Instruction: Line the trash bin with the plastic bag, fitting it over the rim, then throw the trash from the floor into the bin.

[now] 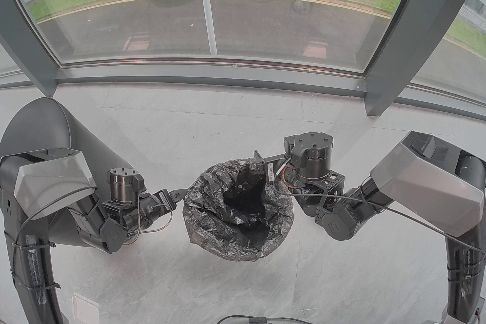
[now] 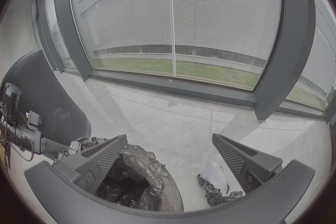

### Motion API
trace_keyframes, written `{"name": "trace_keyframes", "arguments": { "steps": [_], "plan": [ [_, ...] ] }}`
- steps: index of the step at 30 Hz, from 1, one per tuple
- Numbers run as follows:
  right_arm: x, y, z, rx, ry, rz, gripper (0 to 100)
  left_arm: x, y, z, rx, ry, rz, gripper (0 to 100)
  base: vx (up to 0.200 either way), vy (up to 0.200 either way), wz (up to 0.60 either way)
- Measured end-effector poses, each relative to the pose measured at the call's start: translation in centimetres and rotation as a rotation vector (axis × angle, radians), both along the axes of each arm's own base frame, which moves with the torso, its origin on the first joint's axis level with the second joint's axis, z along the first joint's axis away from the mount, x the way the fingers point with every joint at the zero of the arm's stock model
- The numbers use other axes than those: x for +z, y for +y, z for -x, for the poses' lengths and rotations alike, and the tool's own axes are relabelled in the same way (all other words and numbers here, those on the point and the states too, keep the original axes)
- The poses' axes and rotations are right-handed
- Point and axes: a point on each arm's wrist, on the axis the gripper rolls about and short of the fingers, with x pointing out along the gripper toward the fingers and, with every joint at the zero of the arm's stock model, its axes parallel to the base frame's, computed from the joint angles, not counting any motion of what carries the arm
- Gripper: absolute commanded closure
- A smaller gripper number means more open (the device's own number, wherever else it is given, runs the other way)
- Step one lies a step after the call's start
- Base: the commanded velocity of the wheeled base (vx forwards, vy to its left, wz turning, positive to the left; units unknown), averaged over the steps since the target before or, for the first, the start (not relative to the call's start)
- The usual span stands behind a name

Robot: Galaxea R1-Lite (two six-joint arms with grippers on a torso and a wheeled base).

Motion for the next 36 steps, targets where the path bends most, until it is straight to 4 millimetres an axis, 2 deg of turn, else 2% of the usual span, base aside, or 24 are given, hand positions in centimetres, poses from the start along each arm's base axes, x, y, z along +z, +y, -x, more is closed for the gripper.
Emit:
{"name": "trace_keyframes", "arguments": {
  "steps": [11,15,20,27,36],
  "plan": [
    [0.0,-0.1,-0.1,-0.002,-0.001,-0.003,0,-2.5,-0.1,-0.3,-0.003,0.054,-0.016,0,0.000,0.000,0.00],
    [0.0,-0.1,-0.1,-0.002,-0.002,-0.003,0,-2.8,-0.1,-0.3,-0.001,0.060,-0.015,0,0.000,0.000,0.00],
    [0.1,0.4,0.5,0.012,0.001,-0.009,0,-2.1,0.0,0.0,0.001,0.055,-0.011,0,0.000,0.000,0.00],
    [-0.9,2.7,3.6,0.096,0.046,0.020,0,-0.5,0.4,1.7,0.005,0.058,-0.001,0,0.000,0.000,0.00],
    [-4.1,5.0,4.4,0.141,0.080,0.093,0,1.2,0.8,3.9,0.016,0.074,0.030,0,0.000,0.000,0.00]
  ]
}}
